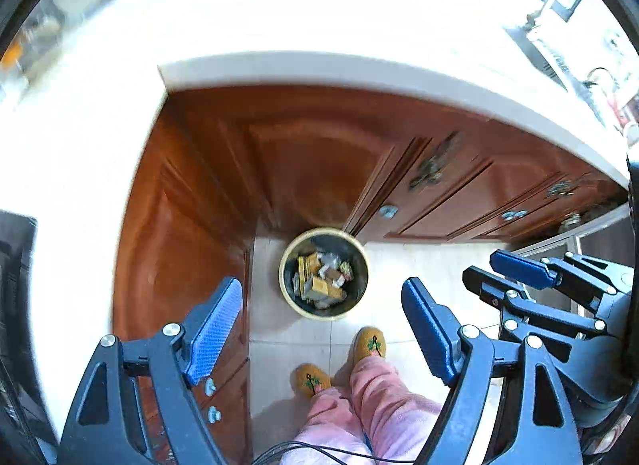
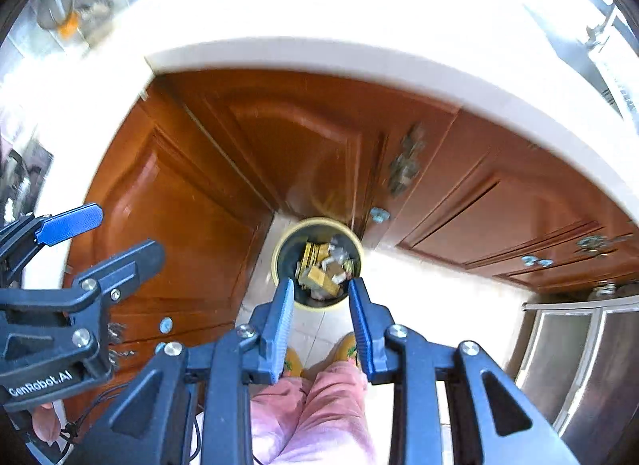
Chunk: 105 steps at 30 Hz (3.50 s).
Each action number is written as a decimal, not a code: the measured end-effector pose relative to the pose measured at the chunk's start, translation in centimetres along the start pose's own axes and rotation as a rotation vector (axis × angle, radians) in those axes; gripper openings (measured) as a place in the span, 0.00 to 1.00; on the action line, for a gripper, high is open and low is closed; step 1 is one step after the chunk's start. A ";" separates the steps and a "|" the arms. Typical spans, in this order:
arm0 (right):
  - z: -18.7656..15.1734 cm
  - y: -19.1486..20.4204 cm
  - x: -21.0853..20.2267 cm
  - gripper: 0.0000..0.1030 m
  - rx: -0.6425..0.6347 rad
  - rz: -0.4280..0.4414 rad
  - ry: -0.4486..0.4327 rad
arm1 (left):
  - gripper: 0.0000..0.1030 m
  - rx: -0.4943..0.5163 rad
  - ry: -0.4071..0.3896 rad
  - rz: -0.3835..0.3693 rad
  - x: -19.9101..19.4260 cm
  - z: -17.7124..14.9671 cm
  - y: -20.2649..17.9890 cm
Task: Collect trash
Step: 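Raise both tools back over the remaining trash on the counter, then grasp the red snack packet with the left tool while the right tool grasps the white-blue carton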
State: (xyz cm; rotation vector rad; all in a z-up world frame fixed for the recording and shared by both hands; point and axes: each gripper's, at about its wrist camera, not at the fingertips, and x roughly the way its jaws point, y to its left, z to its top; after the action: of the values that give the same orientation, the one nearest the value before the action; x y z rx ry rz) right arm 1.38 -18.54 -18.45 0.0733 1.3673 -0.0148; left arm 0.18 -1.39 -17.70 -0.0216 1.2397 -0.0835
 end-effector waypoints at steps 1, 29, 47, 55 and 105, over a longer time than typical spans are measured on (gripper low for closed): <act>0.1 0.1 -1.2 0.28 0.004 -0.006 -0.015 | 0.78 0.010 -0.022 0.000 -1.4 0.3 -0.2; 14.9 -1.8 -13.3 0.33 0.001 -0.091 -0.322 | 0.79 0.033 -0.391 0.087 -14.9 16.0 0.4; 33.8 -10.3 -5.0 0.33 -0.121 -0.024 -0.217 | 0.79 -0.140 -0.324 0.144 -3.6 34.0 -0.4; 37.3 -11.3 -2.5 0.33 -0.113 0.012 -0.187 | 0.79 -0.205 -0.285 0.201 -0.2 36.9 1.9; 48.9 -9.1 6.7 0.33 -0.055 0.200 -0.152 | 0.86 -0.195 -0.166 0.501 12.8 48.5 6.5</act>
State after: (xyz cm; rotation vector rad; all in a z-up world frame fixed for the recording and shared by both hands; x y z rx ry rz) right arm 50.06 -30.39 -15.63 0.1592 1.2029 0.1818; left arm 50.51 2.72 -14.34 0.1110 1.0525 0.4663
